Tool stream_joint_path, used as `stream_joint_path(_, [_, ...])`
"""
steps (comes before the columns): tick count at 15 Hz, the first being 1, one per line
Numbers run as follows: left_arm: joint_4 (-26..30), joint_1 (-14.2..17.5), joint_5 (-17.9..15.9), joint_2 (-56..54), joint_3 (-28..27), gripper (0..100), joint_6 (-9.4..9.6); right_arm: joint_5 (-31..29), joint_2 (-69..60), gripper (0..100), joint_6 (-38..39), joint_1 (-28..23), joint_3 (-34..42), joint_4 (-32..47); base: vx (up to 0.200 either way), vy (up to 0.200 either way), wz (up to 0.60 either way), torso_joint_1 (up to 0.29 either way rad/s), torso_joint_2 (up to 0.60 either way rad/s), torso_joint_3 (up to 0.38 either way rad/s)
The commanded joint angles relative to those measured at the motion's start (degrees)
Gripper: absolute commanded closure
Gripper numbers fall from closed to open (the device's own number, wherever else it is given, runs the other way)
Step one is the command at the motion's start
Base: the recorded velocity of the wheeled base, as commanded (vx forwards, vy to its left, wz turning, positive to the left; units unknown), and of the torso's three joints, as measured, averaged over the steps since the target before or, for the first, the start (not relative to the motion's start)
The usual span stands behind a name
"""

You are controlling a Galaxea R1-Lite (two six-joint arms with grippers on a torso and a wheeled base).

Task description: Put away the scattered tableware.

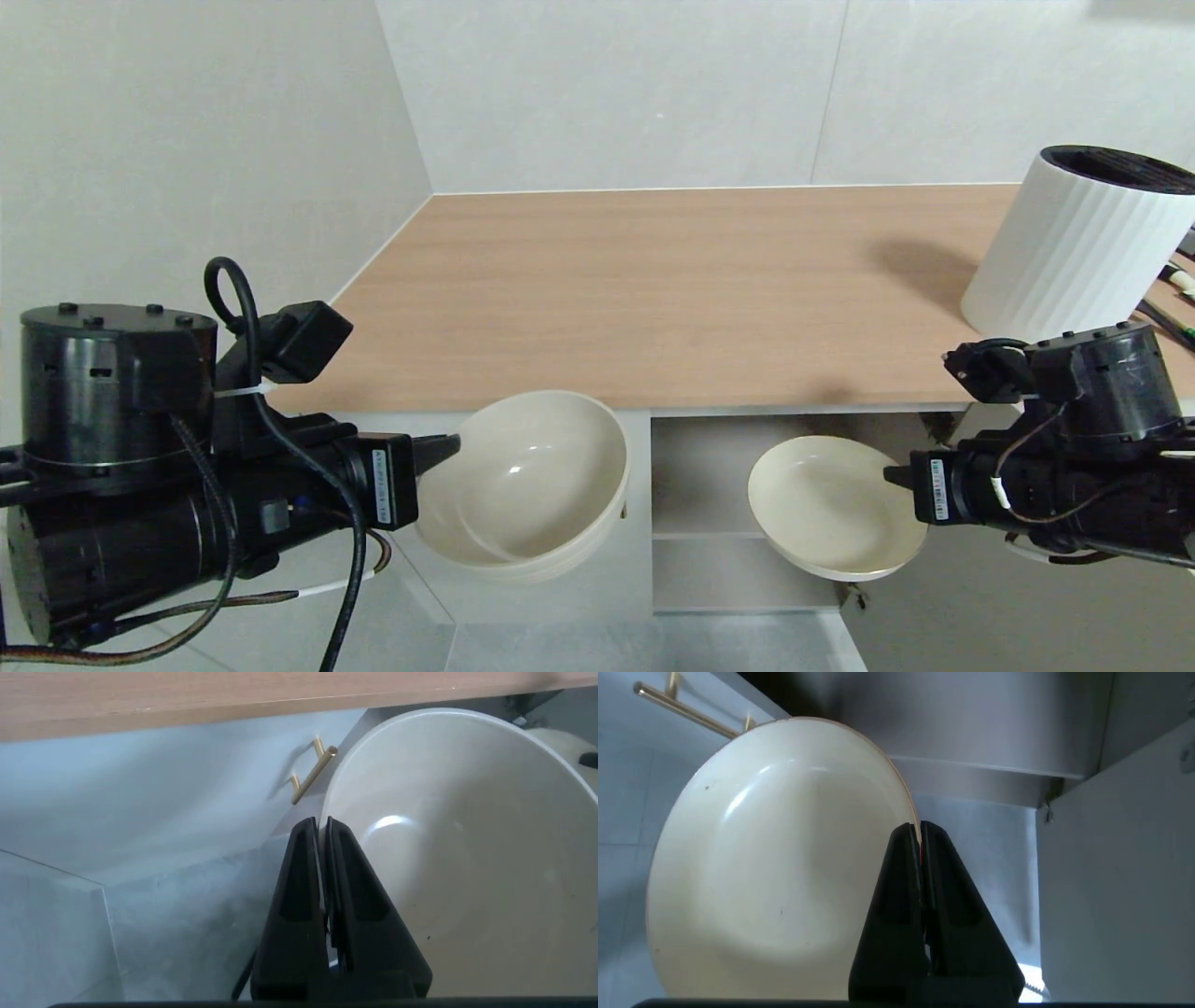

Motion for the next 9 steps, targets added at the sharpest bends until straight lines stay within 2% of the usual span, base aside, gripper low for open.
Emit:
stream_joint_path(1, [-0.06, -0.01, 0.01, 0.08, 0.00, 100, 0.07, 0.00, 0.79, 100, 0.03, 0.08, 0.10, -0.38, 0.000, 0.000, 0.00, 0.000, 0.00, 0.000])
stream_joint_path(4, [-0.06, -0.01, 0.01, 0.26, 0.00, 100, 0.07, 0.00, 1.05, 100, -0.06, 0.08, 1.24, -2.31, 0.000, 0.000, 0.00, -0.136, 0.29, 0.160])
stream_joint_path(9, [0.03, -0.01, 0.10, 0.35, 0.00, 100, 0.07, 0.00, 1.49, 100, -0.67, 0.08, 1.68, -3.19, 0.000, 0.000, 0.00, -0.208, 0.47, 0.252])
